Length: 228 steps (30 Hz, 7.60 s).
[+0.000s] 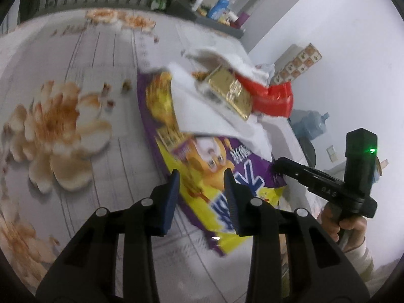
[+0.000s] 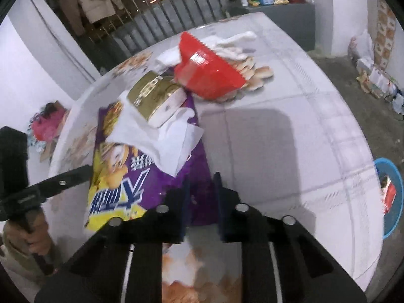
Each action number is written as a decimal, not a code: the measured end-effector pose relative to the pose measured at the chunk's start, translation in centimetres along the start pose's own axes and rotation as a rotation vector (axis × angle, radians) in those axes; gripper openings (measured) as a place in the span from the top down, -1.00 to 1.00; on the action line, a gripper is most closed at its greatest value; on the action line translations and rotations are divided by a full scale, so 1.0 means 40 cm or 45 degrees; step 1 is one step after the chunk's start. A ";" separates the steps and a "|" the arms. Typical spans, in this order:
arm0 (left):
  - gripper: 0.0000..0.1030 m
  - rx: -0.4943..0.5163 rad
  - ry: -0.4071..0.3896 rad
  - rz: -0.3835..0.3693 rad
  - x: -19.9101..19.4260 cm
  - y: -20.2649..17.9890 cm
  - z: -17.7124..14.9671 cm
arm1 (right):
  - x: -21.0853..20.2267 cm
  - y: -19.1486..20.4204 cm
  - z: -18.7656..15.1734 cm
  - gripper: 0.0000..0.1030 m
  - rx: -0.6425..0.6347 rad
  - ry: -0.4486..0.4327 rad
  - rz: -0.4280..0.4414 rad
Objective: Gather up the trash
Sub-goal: 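Grasp the white paper sheet with the left tool while the right tool grasps the gold box, then lift the white paper and gold box and carry both over the wastebasket, then open both tools over the blue wastebasket to drop paper and box, then move both tools back toward the table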
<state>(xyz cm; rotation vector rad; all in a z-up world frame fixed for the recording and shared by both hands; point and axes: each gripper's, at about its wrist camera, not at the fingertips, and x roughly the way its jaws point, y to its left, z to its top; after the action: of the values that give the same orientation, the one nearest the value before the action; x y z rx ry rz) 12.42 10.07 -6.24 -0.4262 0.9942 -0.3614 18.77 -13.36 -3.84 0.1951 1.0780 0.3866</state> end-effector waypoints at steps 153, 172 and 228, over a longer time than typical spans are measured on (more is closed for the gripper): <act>1.00 1.077 0.651 0.034 1.170 -1.157 -0.070 | -0.315 -1.071 -0.473 -0.01 1.487 -0.591 -0.252; 0.13 1.028 0.589 0.002 1.191 -1.178 -0.050 | -0.130 -1.245 -0.511 -0.28 1.681 -0.521 -0.239; -0.32 0.275 -0.296 0.166 -0.211 -0.257 0.074 | -0.272 -0.101 -0.081 -0.47 0.191 -0.297 -0.046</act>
<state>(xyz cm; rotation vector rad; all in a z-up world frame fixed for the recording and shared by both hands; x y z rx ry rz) 9.75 5.78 6.42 -0.2008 0.7427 -0.2902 12.22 -21.51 2.17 0.3450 0.8790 0.2433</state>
